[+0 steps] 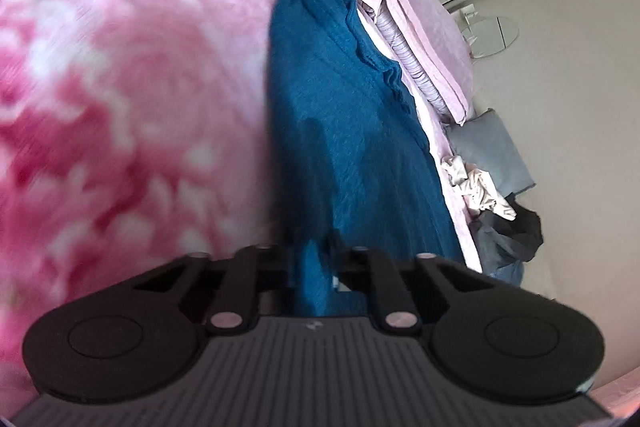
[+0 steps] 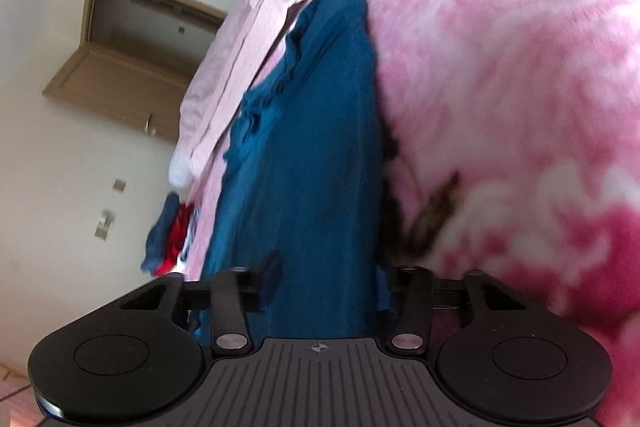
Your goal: Fold clothes
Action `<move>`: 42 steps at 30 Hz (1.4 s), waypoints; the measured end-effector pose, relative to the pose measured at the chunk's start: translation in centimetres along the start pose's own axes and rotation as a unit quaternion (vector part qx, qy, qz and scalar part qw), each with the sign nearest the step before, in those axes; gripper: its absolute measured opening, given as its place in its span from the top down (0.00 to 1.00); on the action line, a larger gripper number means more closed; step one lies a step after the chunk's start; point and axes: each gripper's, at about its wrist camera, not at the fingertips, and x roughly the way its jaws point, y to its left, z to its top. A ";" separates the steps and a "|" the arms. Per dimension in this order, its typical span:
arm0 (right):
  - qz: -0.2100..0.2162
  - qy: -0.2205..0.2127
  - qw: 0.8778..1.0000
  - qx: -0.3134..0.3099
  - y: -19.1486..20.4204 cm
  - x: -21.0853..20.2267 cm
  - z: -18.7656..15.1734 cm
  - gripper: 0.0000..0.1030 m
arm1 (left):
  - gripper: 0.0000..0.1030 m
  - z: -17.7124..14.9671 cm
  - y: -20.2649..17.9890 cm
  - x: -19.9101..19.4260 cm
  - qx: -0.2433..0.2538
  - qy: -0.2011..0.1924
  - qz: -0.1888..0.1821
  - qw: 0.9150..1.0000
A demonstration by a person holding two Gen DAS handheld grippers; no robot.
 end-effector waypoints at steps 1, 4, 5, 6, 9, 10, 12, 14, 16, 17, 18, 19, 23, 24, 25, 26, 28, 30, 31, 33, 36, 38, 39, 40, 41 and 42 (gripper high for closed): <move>0.003 0.002 1.000 0.004 -0.3 -0.3 -0.3 0.69 | 0.92 0.0 0.2 0.0 -0.006 0.000 -0.004 1.000; 0.006 -0.001 1.000 0.021 -1.2 -0.4 -0.7 0.80 | 0.92 0.4 0.4 0.5 -0.024 0.003 -0.008 1.000; 0.003 -0.001 1.000 0.026 -1.2 -0.3 -0.6 0.81 | 0.92 0.7 0.3 0.8 -0.028 0.004 -0.008 1.000; -0.002 -0.002 1.000 0.028 -1.1 -0.2 -0.7 0.82 | 0.92 1.0 0.2 1.1 -0.030 0.005 -0.007 1.000; -0.023 -0.009 0.999 0.028 -0.6 -0.3 -0.9 0.92 | 0.95 1.4 -0.1 1.6 -0.025 0.010 -0.004 1.000; -0.028 -0.013 0.999 0.028 -0.5 -0.4 -1.0 0.93 | 0.95 1.4 -0.3 1.4 -0.016 0.008 0.003 1.000; -0.038 -0.020 0.999 0.020 0.1 -0.4 -1.2 0.93 | 0.96 1.0 -0.4 0.7 -0.010 -0.002 0.007 1.000; -0.044 -0.026 0.999 0.010 0.7 -1.0 -1.5 0.94 | 0.96 0.7 -0.4 -0.4 -0.011 -0.016 0.006 1.000; -0.043 -0.033 0.998 0.013 1.2 -1.5 -1.8 0.94 | 0.96 0.4 -0.3 -1.5 -0.013 -0.029 0.001 0.999; -0.042 -0.037 0.998 0.012 1.5 -1.8 -1.9 0.94 | 0.96 0.3 -0.3 -1.9 -0.013 -0.033 0.000 0.999; -0.039 -0.041 0.998 0.009 1.9 -2.1 -1.9 0.94 | 0.96 0.1 -0.5 -2.3 -0.011 -0.036 -0.001 0.999; -0.036 -0.044 0.998 0.006 2.4 -2.4 -2.1 0.94 | 0.96 -0.1 -0.7 -2.7 -0.008 -0.039 -0.001 0.999; -0.023 -0.051 0.998 -0.008 4.4 -3.2 -2.8 0.94 | 0.96 -0.9 -1.7 -4.9 0.003 -0.052 -0.010 0.999; -0.020 -0.052 0.998 -0.010 4.8 -3.6 -3.2 0.94 | 0.96 -1.2 -1.9 -5.6 0.006 -0.054 -0.012 0.998; -0.017 -0.053 0.998 -0.013 5.2 -3.9 -3.7 0.94 | 0.96 -1.5 -2.1 -6.3 0.008 -0.057 -0.013 0.998; -0.014 -0.054 0.998 -0.016 5.7 -4.3 -4.1 0.94 | 0.96 -1.8 -2.2 -7.0 0.010 -0.059 -0.015 0.998; -0.007 -0.057 0.998 -0.020 6.4 -5.3 -5.2 0.94 | 0.96 -2.8 -2.6 -8.6 0.013 -0.062 -0.017 0.998; -0.001 -0.059 0.998 -0.020 7.1 -6.4 -6.6 0.94 | 0.96 -4.0 -2.7 -10.2 0.014 -0.066 -0.020 0.998; 0.001 -0.061 0.998 -0.020 7.3 -7.0 -7.3 0.94 | 0.96 -4.9 -2.7 -11.1 0.014 -0.067 -0.022 0.997; 0.005 -0.064 0.998 -0.020 7.7 -8.1 -8.8 0.94 | 0.96 -6.6 -2.6 -12.4 0.011 -0.067 -0.024 0.997; 0.009 -0.069 0.997 -0.016 8.0 -9.6 -11.3 0.94 | 0.96 -9.2 -2.5 -14.4 0.007 -0.065 -0.024 0.998; 0.010 -0.072 0.997 -0.013 8.3 -10.6 -13.1 0.94 | 0.96 -10.7 -2.5 -15.8 0.005 -0.067 -0.028 0.997; 0.010 -0.073 0.997 -0.012 8.4 -11.0 -13.8 0.94 | 0.96 -11.3 -2.6 -16.4 0.003 -0.069 -0.031 0.997; 0.010 -0.074 0.997 -0.011 8.6 -11.4 -14.6 0.94 | 0.96 -11.9 -2.8 -17.1 0.004 -0.071 -0.033 0.997; 0.010 -0.075 0.997 -0.008 8.7 -11.9 -15.4 0.94 | 0.96 -12.4 -2.9 -17.7 0.004 -0.074 -0.035 0.997; 0.010 -0.077 0.997 -0.006 8.9 -12.3 -16.2 0.94 | 0.96 -12.9 -3.0 -18.5 0.006 -0.076 -0.039 0.996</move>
